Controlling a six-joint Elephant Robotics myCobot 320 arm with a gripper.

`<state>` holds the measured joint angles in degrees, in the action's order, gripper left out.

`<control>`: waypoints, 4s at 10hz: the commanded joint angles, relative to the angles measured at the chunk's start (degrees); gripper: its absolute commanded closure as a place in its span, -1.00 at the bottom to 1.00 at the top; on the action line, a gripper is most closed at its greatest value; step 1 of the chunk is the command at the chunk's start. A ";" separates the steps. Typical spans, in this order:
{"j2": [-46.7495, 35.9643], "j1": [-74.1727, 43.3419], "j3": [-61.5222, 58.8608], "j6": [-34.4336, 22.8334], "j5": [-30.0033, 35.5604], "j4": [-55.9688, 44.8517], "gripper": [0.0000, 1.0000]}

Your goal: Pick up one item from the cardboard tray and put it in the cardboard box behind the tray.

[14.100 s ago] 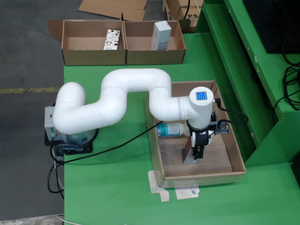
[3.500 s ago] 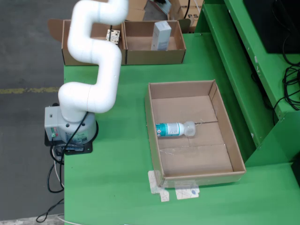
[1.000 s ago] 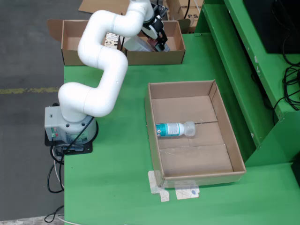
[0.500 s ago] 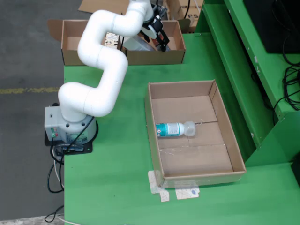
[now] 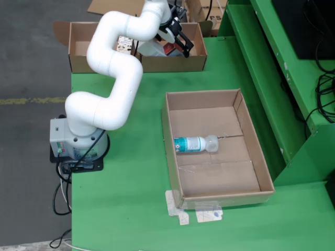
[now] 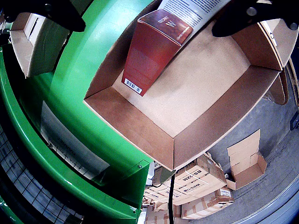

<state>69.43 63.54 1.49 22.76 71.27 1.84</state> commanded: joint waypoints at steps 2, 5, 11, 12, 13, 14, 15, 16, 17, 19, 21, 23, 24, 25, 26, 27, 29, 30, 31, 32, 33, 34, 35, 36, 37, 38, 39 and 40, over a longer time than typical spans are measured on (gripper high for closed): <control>-1.50 -0.30 -1.49 0.24 -0.46 0.49 -1.00; -1.50 -0.30 -1.49 0.24 -0.46 0.49 -1.00; -1.50 -0.30 -1.49 0.24 -0.46 0.49 -1.00; -1.50 -0.30 -1.49 0.24 -0.46 0.49 -1.00; -1.50 -0.30 -1.49 0.24 -0.46 0.49 -1.00; -1.50 -0.30 -1.49 0.24 -0.46 0.49 -1.00; -1.50 -0.30 -1.49 0.24 -0.46 0.49 -1.00; -1.50 -0.30 -1.49 0.24 -0.46 0.49 -1.00; -1.50 -0.30 -1.49 0.24 -0.46 0.49 -1.00; -1.50 -0.30 -1.49 0.24 -0.46 0.49 -1.00; -1.50 -0.30 -1.49 0.24 -0.46 0.49 -1.00; -2.17 0.80 -1.49 -1.68 -3.07 3.73 -1.00; -3.82 0.96 -1.49 -2.31 -5.21 4.49 -1.00; -4.16 0.49 -1.49 -3.66 -6.65 7.29 -1.00; -4.63 0.17 -1.49 -4.62 -8.42 10.23 -1.00; -4.63 0.17 -1.49 -4.62 -8.42 10.23 -1.00; -5.15 0.18 -1.49 -8.82 -14.62 19.13 -1.00; -5.87 0.81 -1.49 -13.35 -16.85 27.14 -1.00; -9.31 1.33 -1.49 -14.96 -16.81 27.34 -1.00; -8.94 -0.43 -1.49 -15.08 -16.80 27.32 -1.00; -9.45 -1.59 -1.49 -15.06 -16.97 27.07 -1.00; -15.25 -2.88 -1.49 -7.77 -17.60 9.56 -1.00; -19.34 -4.96 -1.49 -3.10 -13.59 -1.33 -1.00; -24.41 -7.46 -1.49 2.50 -9.37 -14.37 -1.00; -27.08 -9.78 -1.49 4.88 -6.99 -21.23 -1.00; -28.73 -15.76 -1.49 5.49 -3.72 -25.99 -1.00; -28.73 -15.76 -1.49 5.49 -3.72 -25.99 -1.00; -29.03 -19.09 -1.49 5.46 -2.25 -27.57 -1.00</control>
<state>47.02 51.76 1.49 22.93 66.00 13.44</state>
